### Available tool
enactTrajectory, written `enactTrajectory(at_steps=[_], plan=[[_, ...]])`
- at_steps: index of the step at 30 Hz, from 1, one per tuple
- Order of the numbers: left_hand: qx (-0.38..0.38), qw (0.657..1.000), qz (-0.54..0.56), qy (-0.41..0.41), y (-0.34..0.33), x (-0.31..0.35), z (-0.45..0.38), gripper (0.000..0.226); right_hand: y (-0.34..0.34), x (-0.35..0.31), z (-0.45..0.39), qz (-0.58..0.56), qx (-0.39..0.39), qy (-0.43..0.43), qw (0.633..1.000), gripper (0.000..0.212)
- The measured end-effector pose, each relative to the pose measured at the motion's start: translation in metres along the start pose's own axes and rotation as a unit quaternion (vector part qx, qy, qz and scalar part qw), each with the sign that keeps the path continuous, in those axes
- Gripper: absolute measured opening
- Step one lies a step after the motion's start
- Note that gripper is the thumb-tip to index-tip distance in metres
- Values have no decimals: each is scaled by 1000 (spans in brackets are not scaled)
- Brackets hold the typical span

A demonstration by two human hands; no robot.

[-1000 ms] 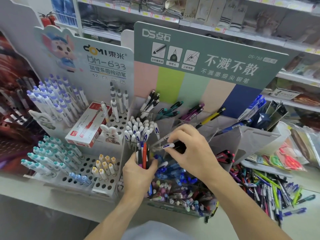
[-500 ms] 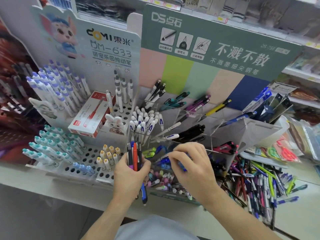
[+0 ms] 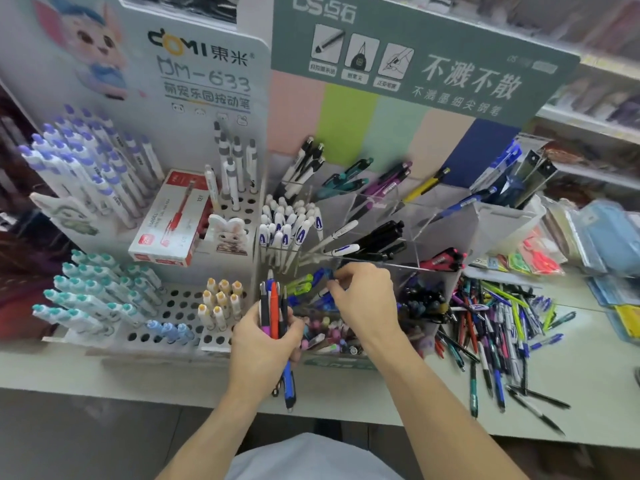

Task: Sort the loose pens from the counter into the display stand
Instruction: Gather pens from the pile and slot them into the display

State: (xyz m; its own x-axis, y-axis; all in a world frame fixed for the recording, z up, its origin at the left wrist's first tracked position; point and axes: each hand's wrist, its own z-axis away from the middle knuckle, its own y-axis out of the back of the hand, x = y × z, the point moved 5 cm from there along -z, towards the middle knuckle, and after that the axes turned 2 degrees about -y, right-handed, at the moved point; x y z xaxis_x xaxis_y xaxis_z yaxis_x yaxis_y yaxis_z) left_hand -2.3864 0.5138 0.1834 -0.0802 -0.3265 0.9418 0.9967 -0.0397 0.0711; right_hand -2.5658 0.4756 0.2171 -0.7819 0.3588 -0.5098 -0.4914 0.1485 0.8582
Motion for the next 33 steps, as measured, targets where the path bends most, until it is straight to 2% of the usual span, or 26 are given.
enactTrajectory(at_steps=[2,4,7,9,10,12,16,20,22,26,28,30,32,33], plan=[[-5,1000,-5,-4,4,2,-2,17,6,-7,7,-20,20,20,999,15],[-8,1000,-7,-7,8,5,-3,17,28,-17,23,-74,102,81,989,15],[-32,999,32,5,11,11,-1,14,76,-30,48,-195,265,170,929,11],[-58,995,69,34,8,12,-1,12,96,-32,47,-222,327,190,899,9],[-72,992,92,54,7,12,0,13,99,-32,42,-219,335,191,896,8],[-109,979,143,94,4,13,1,19,92,-31,25,-198,312,185,911,8],[-180,943,240,144,-2,19,10,24,63,-30,2,-114,231,196,946,21],[-210,921,282,169,0,20,14,24,44,-28,-4,3,174,229,958,28],[-235,906,302,181,-2,21,18,20,43,-25,-9,9,173,235,956,25],[-254,892,321,193,-10,24,28,21,53,-26,-30,-53,199,231,951,23],[-250,894,314,201,-12,23,31,27,64,-30,-24,-132,231,222,938,25],[-247,896,307,204,-15,22,33,31,72,-33,1,-218,250,225,916,19],[-248,901,297,195,-18,22,34,33,71,-29,32,-259,195,228,918,10],[-249,906,287,187,-20,21,34,34,65,-24,44,-270,122,208,932,9]])
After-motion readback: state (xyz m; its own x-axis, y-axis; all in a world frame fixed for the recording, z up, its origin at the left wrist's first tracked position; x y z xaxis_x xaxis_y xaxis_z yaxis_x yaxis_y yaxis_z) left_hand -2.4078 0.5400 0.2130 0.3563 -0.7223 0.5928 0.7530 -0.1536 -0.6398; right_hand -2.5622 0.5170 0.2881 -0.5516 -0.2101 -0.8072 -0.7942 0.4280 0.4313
